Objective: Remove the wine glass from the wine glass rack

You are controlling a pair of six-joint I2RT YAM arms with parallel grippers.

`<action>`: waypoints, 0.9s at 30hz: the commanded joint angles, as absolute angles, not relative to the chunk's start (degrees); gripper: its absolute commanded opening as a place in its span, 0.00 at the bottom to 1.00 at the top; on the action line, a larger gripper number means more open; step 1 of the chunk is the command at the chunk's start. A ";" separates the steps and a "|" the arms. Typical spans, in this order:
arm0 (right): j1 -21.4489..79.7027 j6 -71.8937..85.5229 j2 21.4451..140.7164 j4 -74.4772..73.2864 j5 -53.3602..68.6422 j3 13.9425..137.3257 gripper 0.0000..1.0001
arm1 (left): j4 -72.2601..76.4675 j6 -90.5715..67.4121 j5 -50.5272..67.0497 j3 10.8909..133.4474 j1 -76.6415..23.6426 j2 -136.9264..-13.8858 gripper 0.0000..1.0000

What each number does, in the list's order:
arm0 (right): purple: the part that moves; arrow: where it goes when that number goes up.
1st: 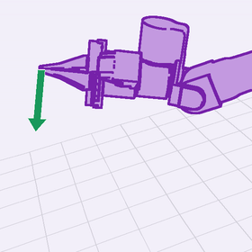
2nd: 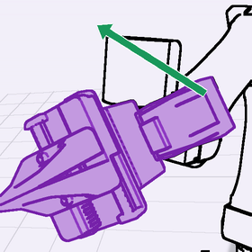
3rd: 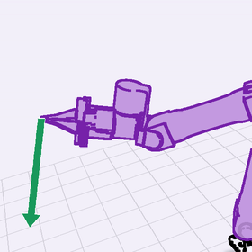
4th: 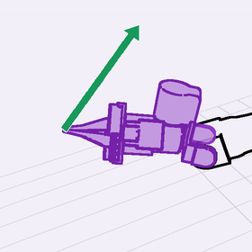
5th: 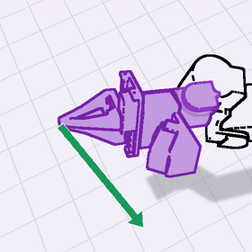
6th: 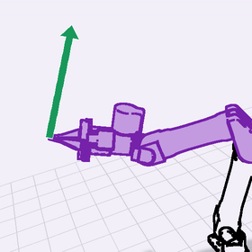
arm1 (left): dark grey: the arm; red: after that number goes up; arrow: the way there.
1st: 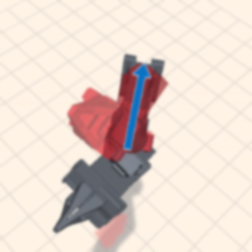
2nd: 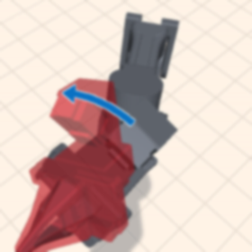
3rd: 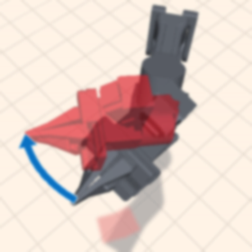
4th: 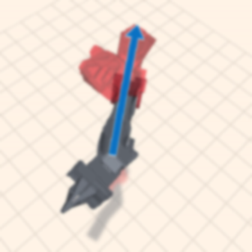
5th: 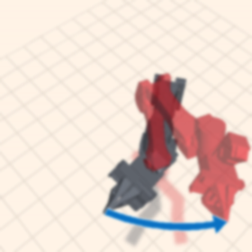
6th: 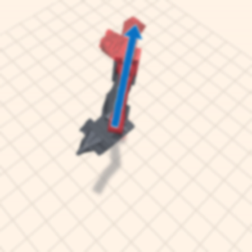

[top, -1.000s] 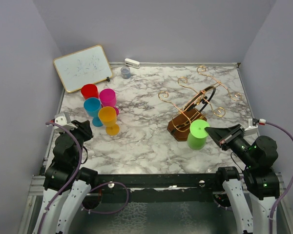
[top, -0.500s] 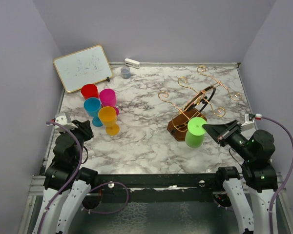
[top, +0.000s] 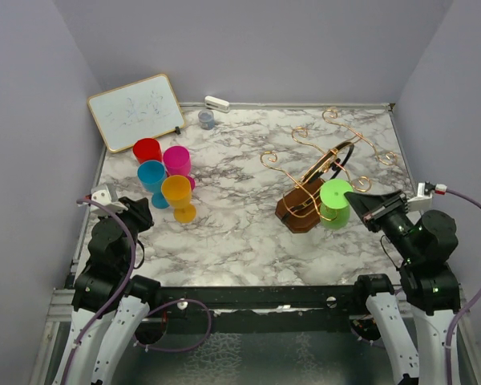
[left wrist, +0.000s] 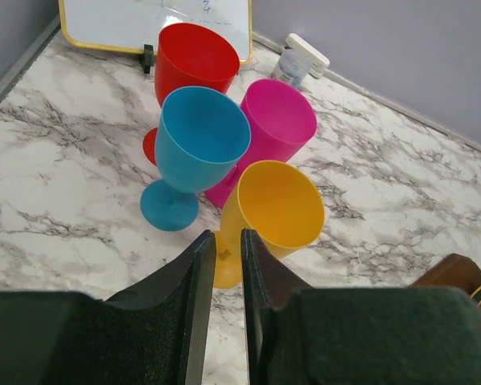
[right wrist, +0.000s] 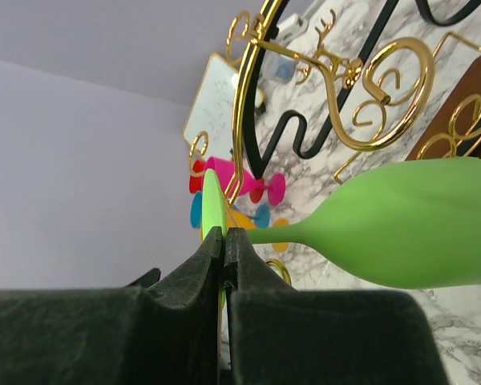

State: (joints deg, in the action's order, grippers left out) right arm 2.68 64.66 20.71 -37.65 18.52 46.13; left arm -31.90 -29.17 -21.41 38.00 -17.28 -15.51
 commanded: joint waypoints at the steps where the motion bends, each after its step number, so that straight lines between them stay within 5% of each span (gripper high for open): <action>1: 2.90 63.19 17.86 -41.24 9.03 50.22 0.01 | -31.23 -28.67 -20.13 38.77 -17.40 -16.06 0.22; 15: 2.90 49.00 19.93 -56.68 6.37 71.08 0.01 | -31.05 -28.71 -19.69 38.67 -17.40 -16.44 0.22; 27: 0.79 24.03 43.06 -33.16 40.96 79.08 0.01 | -30.99 -28.74 -19.59 38.66 -17.48 -16.08 0.22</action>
